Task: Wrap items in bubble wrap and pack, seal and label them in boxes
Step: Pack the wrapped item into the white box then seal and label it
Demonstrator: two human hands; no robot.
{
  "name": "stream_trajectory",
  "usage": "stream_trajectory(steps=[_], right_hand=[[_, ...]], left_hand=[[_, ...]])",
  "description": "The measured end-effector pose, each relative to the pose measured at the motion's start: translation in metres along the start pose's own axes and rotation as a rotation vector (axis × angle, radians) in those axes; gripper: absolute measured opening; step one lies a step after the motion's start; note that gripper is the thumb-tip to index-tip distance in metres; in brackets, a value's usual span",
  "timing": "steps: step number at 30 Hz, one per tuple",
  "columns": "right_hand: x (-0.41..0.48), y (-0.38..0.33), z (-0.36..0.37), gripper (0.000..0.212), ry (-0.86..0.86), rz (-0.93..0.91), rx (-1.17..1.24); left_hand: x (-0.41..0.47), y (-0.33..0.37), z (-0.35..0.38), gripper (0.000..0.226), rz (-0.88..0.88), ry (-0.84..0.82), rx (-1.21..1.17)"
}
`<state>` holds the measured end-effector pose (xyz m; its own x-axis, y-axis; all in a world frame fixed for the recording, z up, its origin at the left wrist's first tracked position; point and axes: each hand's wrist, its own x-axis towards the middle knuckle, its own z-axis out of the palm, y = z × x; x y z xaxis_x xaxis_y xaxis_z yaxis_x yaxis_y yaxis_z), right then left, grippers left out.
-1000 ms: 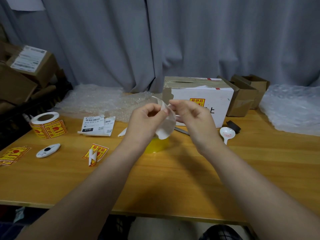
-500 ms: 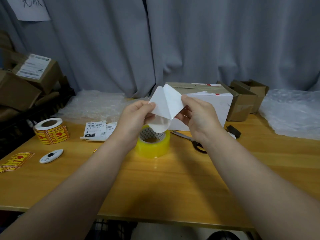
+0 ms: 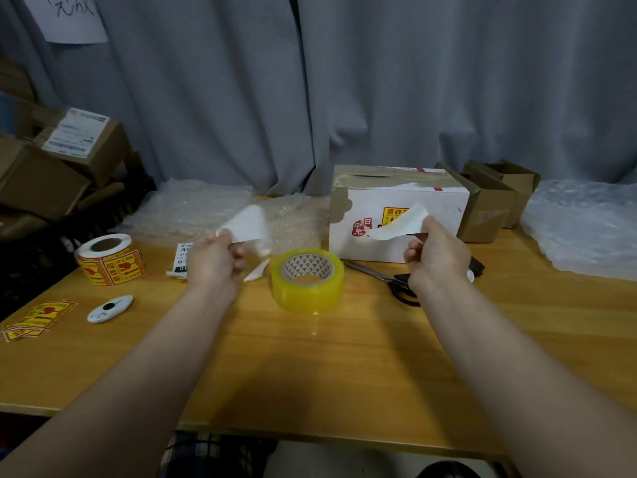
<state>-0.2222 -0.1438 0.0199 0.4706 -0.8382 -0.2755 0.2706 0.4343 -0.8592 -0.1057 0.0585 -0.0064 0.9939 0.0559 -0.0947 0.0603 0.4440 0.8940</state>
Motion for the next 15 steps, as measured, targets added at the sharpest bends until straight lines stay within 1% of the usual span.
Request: stream_trajectory(steps=[1, 2, 3, 5, 6, 7, 8, 10, 11, 12, 13, 15], right_hand=[[0.0, -0.001, 0.0, 0.014, 0.009, -0.029, -0.011], [0.0, -0.002, 0.0, 0.013, 0.01, -0.057, -0.026], [-0.001, -0.002, 0.001, 0.012, 0.003, -0.08, -0.041], [-0.004, -0.002, 0.004, 0.01, -0.027, -0.108, -0.061], [-0.006, -0.002, 0.006, 0.01, -0.044, -0.119, -0.075], [-0.008, -0.001, 0.008, 0.01, -0.061, -0.129, -0.094], [-0.01, -0.001, 0.009, 0.01, -0.076, -0.136, -0.113], [-0.012, 0.001, 0.011, 0.011, -0.096, -0.142, -0.156], [-0.013, 0.002, 0.011, 0.009, -0.105, -0.148, -0.178], [-0.013, 0.003, 0.011, 0.008, -0.118, -0.157, -0.198], [-0.012, 0.004, 0.011, 0.008, -0.131, -0.171, -0.223], [-0.01, 0.005, 0.011, 0.012, -0.145, -0.21, -0.306]], left_hand=[[0.0, 0.002, -0.004, 0.004, 0.087, 0.03, 0.038], [0.002, 0.003, -0.007, 0.008, 0.211, 0.046, 0.129], [0.004, 0.004, -0.011, 0.012, 0.345, 0.016, 0.26], [0.008, 0.004, -0.015, 0.011, 0.586, -0.066, 0.611], [0.013, 0.003, -0.017, 0.011, 0.658, -0.093, 0.793], [0.018, 0.001, -0.018, 0.012, 0.685, -0.109, 0.963], [0.025, -0.003, -0.021, 0.014, 0.663, -0.124, 1.114], [0.038, -0.008, -0.025, 0.021, 0.539, -0.145, 1.384], [0.04, -0.008, -0.026, 0.026, 0.463, -0.149, 1.477], [0.042, -0.008, -0.026, 0.032, 0.407, -0.139, 1.497], [0.041, -0.006, -0.024, 0.036, 0.383, -0.123, 1.446], [0.031, 0.001, -0.014, 0.037, 0.434, -0.083, 1.216]])
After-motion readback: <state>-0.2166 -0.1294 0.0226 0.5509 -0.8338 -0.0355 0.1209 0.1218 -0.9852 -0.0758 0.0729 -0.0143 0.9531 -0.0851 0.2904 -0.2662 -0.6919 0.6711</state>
